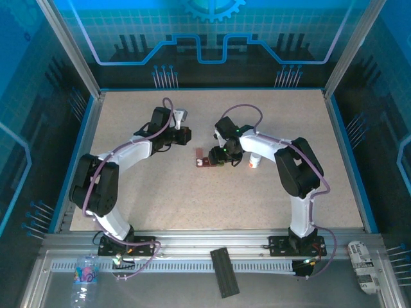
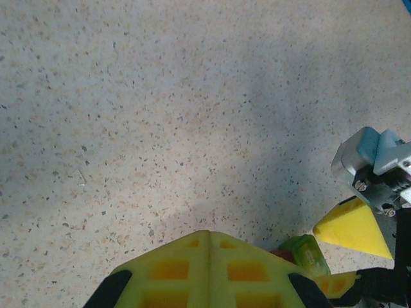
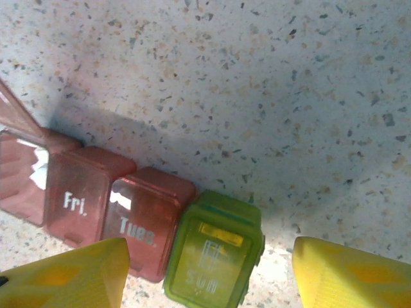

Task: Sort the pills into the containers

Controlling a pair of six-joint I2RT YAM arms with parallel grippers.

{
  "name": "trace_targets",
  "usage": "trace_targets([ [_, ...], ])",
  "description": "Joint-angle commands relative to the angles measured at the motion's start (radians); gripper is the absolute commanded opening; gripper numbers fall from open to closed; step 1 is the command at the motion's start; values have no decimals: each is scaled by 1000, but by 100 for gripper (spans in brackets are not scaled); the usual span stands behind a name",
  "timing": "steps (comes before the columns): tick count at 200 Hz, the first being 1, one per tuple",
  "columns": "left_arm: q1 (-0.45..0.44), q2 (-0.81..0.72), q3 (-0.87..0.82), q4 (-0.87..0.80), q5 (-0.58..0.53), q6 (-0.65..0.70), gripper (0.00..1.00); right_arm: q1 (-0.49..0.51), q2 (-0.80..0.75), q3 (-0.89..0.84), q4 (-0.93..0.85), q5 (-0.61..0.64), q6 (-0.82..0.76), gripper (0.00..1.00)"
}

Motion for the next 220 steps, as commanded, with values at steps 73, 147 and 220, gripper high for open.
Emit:
trace_targets([
  [73, 5, 195, 217, -211, 89, -42, 0, -19, 26, 0, 3, 7, 14, 67],
  [147, -1, 287, 261, -290, 107, -55, 0, -24, 31, -10, 8, 1, 25, 66],
  [220, -10, 313, 256, -304, 145, -56, 0, -26, 43, -10, 9, -2, 31, 65],
])
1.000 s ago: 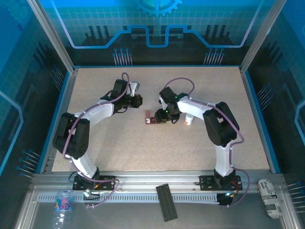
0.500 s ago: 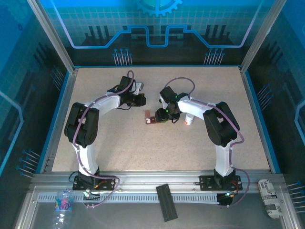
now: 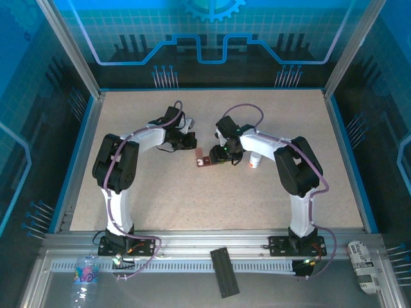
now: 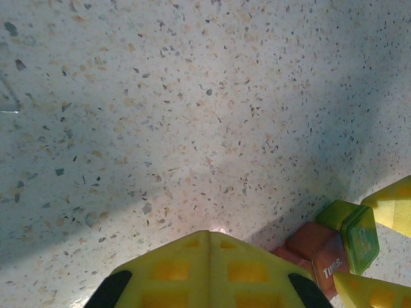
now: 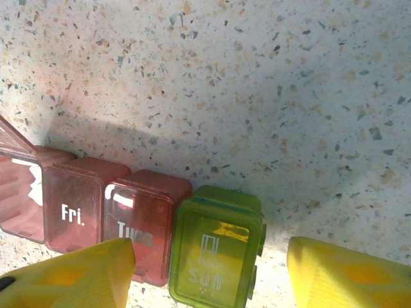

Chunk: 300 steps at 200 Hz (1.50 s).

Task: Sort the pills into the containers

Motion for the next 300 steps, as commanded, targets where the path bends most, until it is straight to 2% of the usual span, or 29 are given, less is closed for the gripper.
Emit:
trace_targets([
  [1, -8, 13, 18, -23, 44, -9, 0, -13, 34, -12, -9, 6, 16, 65],
  [145, -32, -133, -143, 89, 116, -93, 0, -17, 49, -14, -6, 3, 31, 63],
  [300, -90, -209, -261, 116, 109, -112, 0, -22, 65, -22, 6, -3, 40, 62],
])
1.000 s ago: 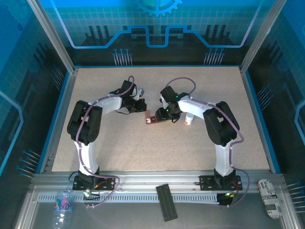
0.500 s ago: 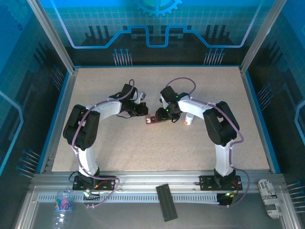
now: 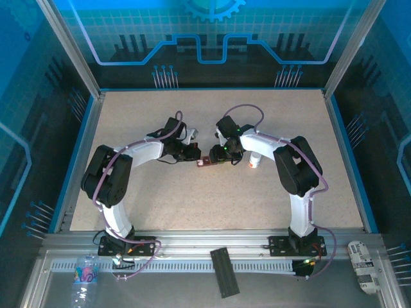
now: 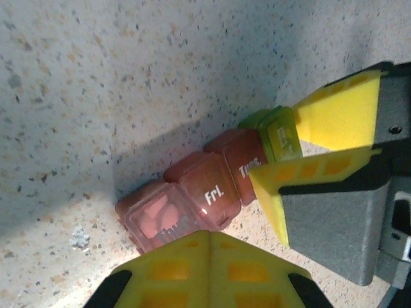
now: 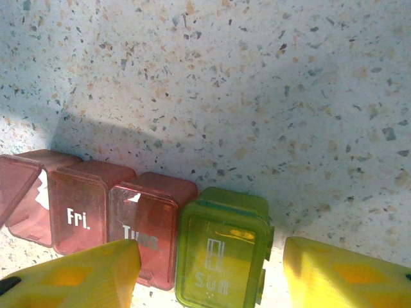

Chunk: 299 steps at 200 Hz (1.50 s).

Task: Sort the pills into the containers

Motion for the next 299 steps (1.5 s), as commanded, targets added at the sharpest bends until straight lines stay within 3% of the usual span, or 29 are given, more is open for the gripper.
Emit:
trace_targets([
  [1, -12, -25, -23, 13, 20, -28, 0, -16, 55, -22, -5, 24, 14, 62],
  [232, -32, 28, -54, 25, -58, -16, 0, -21, 77, -35, 9, 16, 22, 62],
  [299, -54, 47, -32, -6, -124, 4, 0, -20, 82, -35, 10, 10, 23, 62],
])
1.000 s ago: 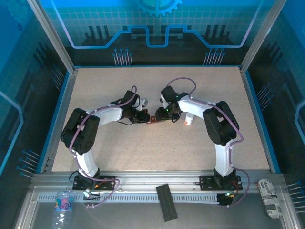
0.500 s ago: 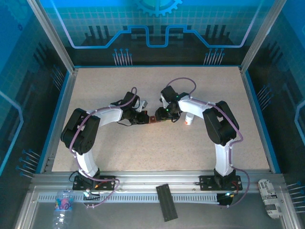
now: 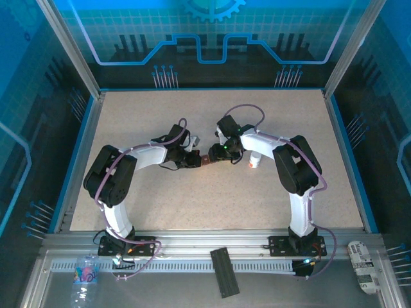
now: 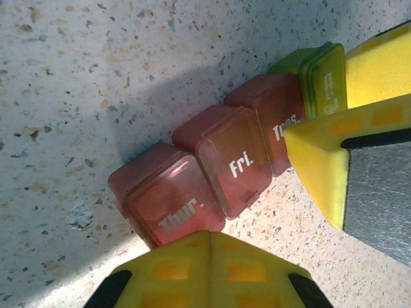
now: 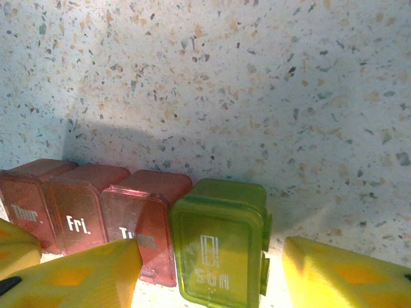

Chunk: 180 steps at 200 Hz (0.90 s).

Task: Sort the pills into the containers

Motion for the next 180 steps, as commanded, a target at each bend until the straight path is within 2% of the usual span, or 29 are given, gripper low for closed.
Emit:
trace_targets([
  [1, -10, 32, 24, -34, -52, 24, 0, -8, 68, -34, -32, 44, 11, 62],
  [86, -9, 9, 87, -58, -72, 26, 0, -14, 80, -7, -41, 32, 11, 62],
  [148, 1, -36, 146, -82, -85, 34, 9, -23, 80, 46, -70, 25, 1, 63],
  [180, 11, -77, 135, -71, -95, 34, 10, -30, 65, 65, -77, 13, -6, 68],
])
